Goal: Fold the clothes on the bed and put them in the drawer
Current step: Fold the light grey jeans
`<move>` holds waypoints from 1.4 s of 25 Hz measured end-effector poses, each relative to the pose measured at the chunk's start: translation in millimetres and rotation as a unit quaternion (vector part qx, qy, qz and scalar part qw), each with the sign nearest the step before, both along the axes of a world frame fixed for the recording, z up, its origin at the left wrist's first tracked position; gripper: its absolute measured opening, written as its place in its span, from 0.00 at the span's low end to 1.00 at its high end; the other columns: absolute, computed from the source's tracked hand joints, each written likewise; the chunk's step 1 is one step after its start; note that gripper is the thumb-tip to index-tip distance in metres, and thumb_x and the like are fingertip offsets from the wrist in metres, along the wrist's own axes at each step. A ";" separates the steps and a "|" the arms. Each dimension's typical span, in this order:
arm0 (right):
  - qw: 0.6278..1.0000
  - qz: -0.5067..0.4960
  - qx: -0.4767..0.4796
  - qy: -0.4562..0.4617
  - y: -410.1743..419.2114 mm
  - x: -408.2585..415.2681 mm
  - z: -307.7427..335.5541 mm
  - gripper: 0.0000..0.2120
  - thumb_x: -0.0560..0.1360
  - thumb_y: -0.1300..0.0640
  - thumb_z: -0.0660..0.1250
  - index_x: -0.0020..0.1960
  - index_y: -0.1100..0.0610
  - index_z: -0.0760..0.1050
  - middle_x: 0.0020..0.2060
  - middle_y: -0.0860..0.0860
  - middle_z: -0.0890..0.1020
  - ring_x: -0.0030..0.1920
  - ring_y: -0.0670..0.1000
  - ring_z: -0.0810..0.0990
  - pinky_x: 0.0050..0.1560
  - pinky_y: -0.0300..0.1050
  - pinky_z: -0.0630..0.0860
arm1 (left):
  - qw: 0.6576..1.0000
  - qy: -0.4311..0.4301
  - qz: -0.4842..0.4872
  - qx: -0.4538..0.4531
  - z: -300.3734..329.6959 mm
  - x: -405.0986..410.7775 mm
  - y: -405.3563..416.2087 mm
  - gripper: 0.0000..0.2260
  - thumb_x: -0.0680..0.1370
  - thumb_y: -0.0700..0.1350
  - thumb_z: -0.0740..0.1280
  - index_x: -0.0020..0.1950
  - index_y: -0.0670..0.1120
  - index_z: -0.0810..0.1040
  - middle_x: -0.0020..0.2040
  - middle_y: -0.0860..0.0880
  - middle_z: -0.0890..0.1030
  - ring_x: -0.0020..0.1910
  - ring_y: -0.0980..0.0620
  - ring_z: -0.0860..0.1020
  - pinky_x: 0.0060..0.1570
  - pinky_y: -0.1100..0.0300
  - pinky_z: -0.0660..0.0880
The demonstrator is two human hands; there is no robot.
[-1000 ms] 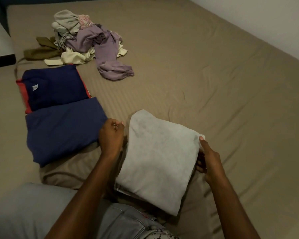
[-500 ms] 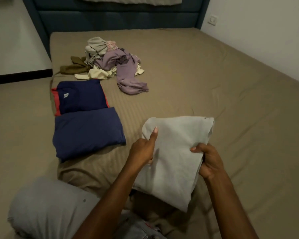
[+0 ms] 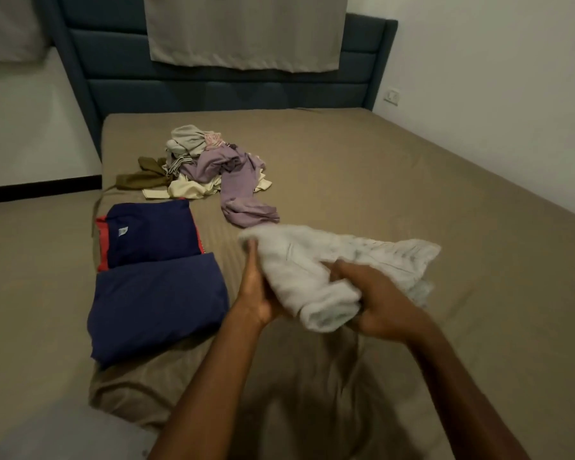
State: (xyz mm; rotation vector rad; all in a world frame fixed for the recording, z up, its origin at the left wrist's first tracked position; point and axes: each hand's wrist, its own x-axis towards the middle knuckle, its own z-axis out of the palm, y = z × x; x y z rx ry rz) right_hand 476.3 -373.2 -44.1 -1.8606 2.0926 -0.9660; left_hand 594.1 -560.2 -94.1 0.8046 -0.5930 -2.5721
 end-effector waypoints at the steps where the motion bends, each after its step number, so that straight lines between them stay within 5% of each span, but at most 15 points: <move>1: 0.998 -0.020 0.039 0.052 -2.2 10.4 -43.7 0.30 0.69 0.60 0.75 0.69 0.50 0.72 0.63 0.48 0.80 0.61 0.51 0.79 0.61 0.53 0.77 | 0.998 -0.065 0.020 -0.005 -31.6 16.9 -1.1 0.27 0.80 0.69 0.58 0.60 0.47 0.78 0.52 0.46 0.82 0.53 0.44 0.81 0.57 0.45 0.78; 3: 0.982 -0.023 0.117 0.145 5.0 32.3 -134.5 0.38 0.67 0.55 0.70 0.76 0.55 0.65 0.80 0.53 0.64 0.76 0.57 0.68 0.71 0.62 0.69 | 0.984 -0.176 0.018 -0.037 -89.7 52.9 5.5 0.23 0.84 0.61 0.60 0.66 0.44 0.78 0.50 0.45 0.83 0.55 0.45 0.81 0.57 0.46 0.78; 4: 0.981 -0.028 0.136 0.134 12.0 42.8 -165.0 0.42 0.64 0.56 0.68 0.77 0.56 0.63 0.82 0.51 0.57 0.80 0.55 0.62 0.74 0.63 0.65 | 0.975 -0.209 0.005 -0.081 -111.7 70.9 13.1 0.18 0.84 0.56 0.62 0.64 0.44 0.79 0.48 0.45 0.85 0.52 0.46 0.83 0.54 0.48 0.80; 6: 0.991 -0.067 0.109 0.034 24.4 53.1 -187.4 0.50 0.57 0.62 0.66 0.80 0.55 0.62 0.83 0.45 0.57 0.82 0.50 0.57 0.79 0.58 0.57 | 0.946 -0.261 0.028 -0.191 -130.2 91.9 23.7 0.12 0.82 0.53 0.68 0.54 0.44 0.81 0.42 0.46 0.86 0.39 0.48 0.85 0.44 0.52 0.81; 8: 0.993 -0.105 0.046 -0.011 28.6 55.7 -181.8 0.48 0.57 0.67 0.63 0.77 0.50 0.67 0.79 0.40 0.64 0.79 0.46 0.62 0.79 0.51 0.58 | 0.860 -0.359 0.102 -0.348 -132.5 102.6 33.2 0.11 0.78 0.54 0.72 0.51 0.47 0.79 0.42 0.48 0.85 0.38 0.47 0.84 0.41 0.53 0.80; 10: 0.985 -0.169 -0.031 -0.026 29.4 48.1 -169.1 0.40 0.60 0.70 0.61 0.71 0.50 0.74 0.71 0.32 0.71 0.72 0.40 0.68 0.72 0.45 0.65 | 0.724 -0.438 0.152 -0.510 -127.8 95.9 32.0 0.05 0.79 0.49 0.71 0.50 0.50 0.77 0.43 0.51 0.81 0.40 0.47 0.81 0.42 0.56 0.75; 12: 0.967 -0.244 -0.074 -0.007 22.5 27.1 -162.8 0.32 0.65 0.67 0.63 0.68 0.53 0.76 0.63 0.31 0.75 0.67 0.39 0.71 0.68 0.47 0.69 | 0.642 -0.405 0.174 -0.627 -119.9 74.1 17.7 0.02 0.81 0.46 0.69 0.51 0.48 0.79 0.46 0.52 0.79 0.43 0.50 0.78 0.42 0.57 0.73; 15: 0.934 -0.356 0.002 0.027 16.9 -9.2 -172.3 0.24 0.80 0.48 0.58 0.73 0.54 0.72 0.72 0.49 0.75 0.75 0.54 0.69 0.74 0.58 0.64 | 0.596 -0.334 0.088 -0.725 -115.5 24.5 -15.8 0.16 0.81 0.56 0.63 0.63 0.50 0.81 0.62 0.50 0.81 0.62 0.49 0.77 0.62 0.49 0.74; 19: 0.921 -0.366 0.127 0.039 15.7 -32.4 -200.7 0.32 0.81 0.33 0.50 0.82 0.45 0.57 0.81 0.49 0.62 0.79 0.56 0.64 0.76 0.60 0.63 | 0.488 -0.426 -0.106 -0.755 -153.5 -6.4 -29.9 0.33 0.80 0.71 0.45 0.78 0.57 0.68 0.80 0.48 0.65 0.81 0.46 0.56 0.78 0.39 0.46; 24: 0.922 -0.364 0.129 0.013 16.8 -39.3 -197.6 0.36 0.79 0.28 0.50 0.81 0.44 0.58 0.80 0.49 0.65 0.77 0.56 0.67 0.74 0.62 0.67 | 0.534 -0.405 -0.099 -0.735 -157.0 1.3 -24.8 0.34 0.81 0.70 0.44 0.81 0.55 0.63 0.83 0.48 0.58 0.83 0.51 0.48 0.80 0.43 0.39; 27: 0.923 -0.354 0.153 -0.018 6.4 -60.2 -178.2 0.44 0.72 0.24 0.61 0.81 0.42 0.55 0.82 0.53 0.60 0.79 0.58 0.63 0.76 0.64 0.63 | 0.619 -0.362 -0.043 -0.696 -151.4 31.6 4.8 0.35 0.80 0.68 0.54 0.83 0.52 0.59 0.84 0.50 0.54 0.83 0.54 0.46 0.81 0.46 0.50; 29: 0.925 -0.339 0.169 -0.024 -17.4 -90.7 -163.7 0.53 0.66 0.25 0.72 0.82 0.44 0.54 0.83 0.52 0.54 0.81 0.57 0.55 0.78 0.63 0.57 | 0.666 -0.380 0.022 -0.641 -147.1 62.5 24.5 0.37 0.78 0.69 0.62 0.81 0.52 0.62 0.81 0.50 0.62 0.81 0.52 0.58 0.77 0.48 0.63; 32: 0.946 -0.264 0.181 -0.054 -62.9 -129.6 -153.4 0.59 0.59 0.27 0.79 0.81 0.49 0.59 0.82 0.50 0.58 0.82 0.55 0.55 0.80 0.58 0.57 | 0.737 -0.423 0.108 -0.516 -141.1 83.4 39.2 0.38 0.70 0.71 0.73 0.75 0.56 0.68 0.68 0.55 0.78 0.63 0.54 0.79 0.60 0.50 0.80; 35: 0.933 -0.242 0.209 -0.165 -82.0 -141.5 -156.4 0.57 0.53 0.27 0.80 0.77 0.47 0.66 0.70 0.48 0.74 0.71 0.54 0.73 0.68 0.50 0.70 | 0.780 -0.431 0.096 -0.444 -139.9 76.6 43.8 0.42 0.62 0.75 0.76 0.70 0.58 0.71 0.62 0.58 0.80 0.55 0.58 0.81 0.55 0.52 0.82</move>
